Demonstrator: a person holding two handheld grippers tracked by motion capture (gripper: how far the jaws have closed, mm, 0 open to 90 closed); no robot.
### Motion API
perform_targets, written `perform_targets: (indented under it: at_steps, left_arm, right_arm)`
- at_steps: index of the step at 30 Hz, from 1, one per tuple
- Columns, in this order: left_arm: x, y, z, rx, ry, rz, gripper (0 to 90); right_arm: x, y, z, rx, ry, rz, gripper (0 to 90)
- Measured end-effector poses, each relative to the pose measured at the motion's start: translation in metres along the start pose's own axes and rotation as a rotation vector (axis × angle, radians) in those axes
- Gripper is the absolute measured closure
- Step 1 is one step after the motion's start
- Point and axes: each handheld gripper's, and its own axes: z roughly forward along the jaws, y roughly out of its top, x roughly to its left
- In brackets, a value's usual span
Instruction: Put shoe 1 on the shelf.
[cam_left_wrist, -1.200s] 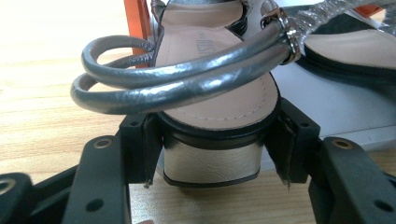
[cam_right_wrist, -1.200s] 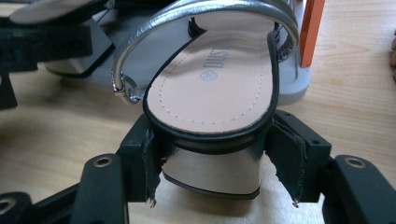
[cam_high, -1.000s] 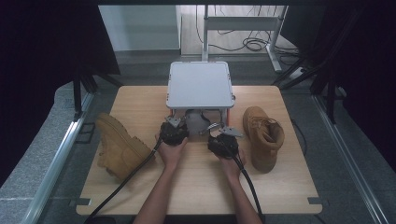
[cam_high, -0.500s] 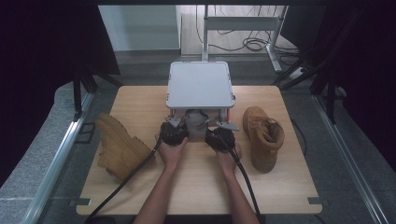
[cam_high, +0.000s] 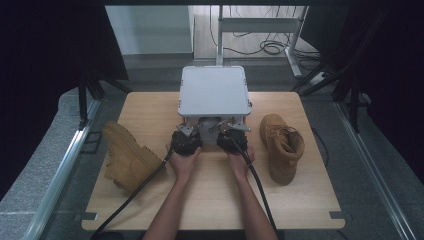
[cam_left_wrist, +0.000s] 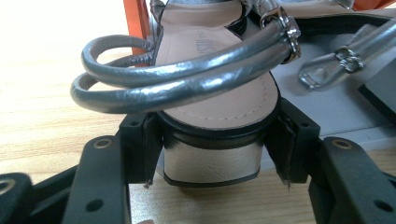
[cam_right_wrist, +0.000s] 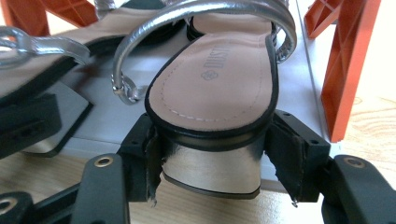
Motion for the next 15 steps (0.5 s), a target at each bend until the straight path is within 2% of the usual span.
perform_targets:
  at_steps: [8, 15]
  left_arm:
    - [0.000, 0.000, 0.000, -0.003, 0.001, 0.001, 41.8]
    - [0.000, 0.000, 0.000, -0.004, 0.001, 0.001, 41.8]
  right_arm:
    - [0.000, -0.003, 0.008, 0.014, -0.020, -0.026, 40.0]
    - [-0.003, 0.004, 0.015, 0.018, -0.019, -0.013, 40.1]
